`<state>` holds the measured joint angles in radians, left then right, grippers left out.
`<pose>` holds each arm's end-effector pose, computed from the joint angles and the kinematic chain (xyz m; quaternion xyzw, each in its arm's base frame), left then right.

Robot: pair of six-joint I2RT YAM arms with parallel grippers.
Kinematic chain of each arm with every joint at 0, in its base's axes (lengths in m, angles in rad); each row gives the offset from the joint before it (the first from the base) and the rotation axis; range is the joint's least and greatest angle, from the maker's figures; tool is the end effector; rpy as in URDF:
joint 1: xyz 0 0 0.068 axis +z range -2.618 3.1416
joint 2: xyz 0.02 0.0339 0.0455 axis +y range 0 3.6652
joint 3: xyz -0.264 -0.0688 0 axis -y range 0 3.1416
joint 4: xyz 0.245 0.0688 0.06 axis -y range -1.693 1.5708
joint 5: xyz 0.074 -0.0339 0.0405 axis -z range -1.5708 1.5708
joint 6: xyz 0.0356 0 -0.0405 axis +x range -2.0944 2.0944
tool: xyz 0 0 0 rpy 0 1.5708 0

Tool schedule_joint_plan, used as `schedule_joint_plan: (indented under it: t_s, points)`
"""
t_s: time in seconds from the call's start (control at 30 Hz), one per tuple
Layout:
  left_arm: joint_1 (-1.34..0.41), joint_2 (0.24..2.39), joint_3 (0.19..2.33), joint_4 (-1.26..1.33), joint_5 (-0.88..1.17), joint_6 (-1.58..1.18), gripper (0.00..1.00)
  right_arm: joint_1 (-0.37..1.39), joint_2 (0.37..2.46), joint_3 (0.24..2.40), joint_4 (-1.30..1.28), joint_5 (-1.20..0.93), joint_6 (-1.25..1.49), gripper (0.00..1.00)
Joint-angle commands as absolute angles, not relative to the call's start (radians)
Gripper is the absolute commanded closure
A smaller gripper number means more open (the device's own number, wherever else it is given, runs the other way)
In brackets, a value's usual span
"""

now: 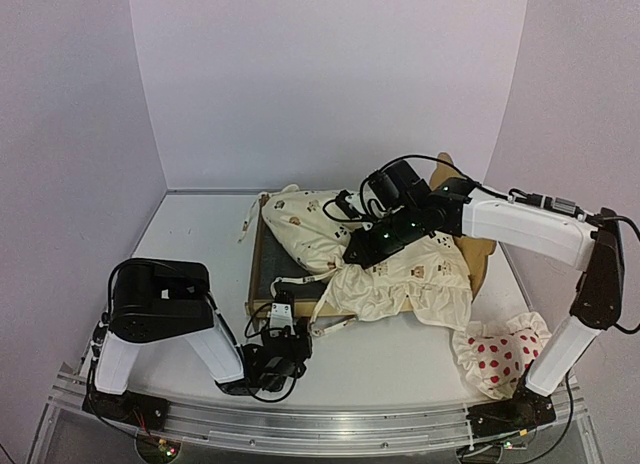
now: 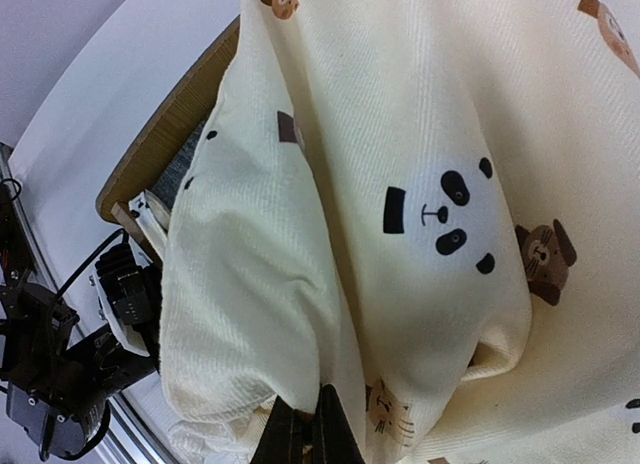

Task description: Set up the pet bed

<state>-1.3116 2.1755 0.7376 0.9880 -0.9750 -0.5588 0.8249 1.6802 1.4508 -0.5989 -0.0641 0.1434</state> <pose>0.1173 -0.3275 0.0549 0.0435 0.7875 -0.1424 0.5981 0.2529 0.2771 0.2979 -0.3222 0.8740 0.1952 0.3070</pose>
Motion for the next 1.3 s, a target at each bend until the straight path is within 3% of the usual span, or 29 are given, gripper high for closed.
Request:
schedule_joint_plan:
  t_s: [0.0,0.13,0.17,0.5,1.13,1.27]
  points:
    - [-1.301,2.216,0.795,1.057,-1.028,-0.497,0.75,0.817,1.668,1.439,-0.638,-0.081,0.158,1.00]
    - [-1.274,2.204,0.769,1.080,-0.988,-0.484,0.99,0.818,1.672,1.440,-0.636,-0.086,0.162,1.00]
    - [-1.271,2.195,0.755,1.083,-0.985,-0.482,1.00,0.817,1.673,1.442,-0.637,-0.084,0.163,1.00]
    - [-1.269,1.980,0.590,0.998,-0.730,-0.406,1.00,0.817,1.704,1.501,-0.638,-0.084,0.169,1.00]
    - [-1.271,1.644,0.603,0.494,-0.318,-0.467,1.00,0.817,1.790,1.591,-0.641,-0.093,0.186,1.00]
    - [-1.272,1.573,0.598,0.401,-0.254,-0.480,1.00,0.817,1.824,1.619,-0.641,-0.147,0.213,0.95]
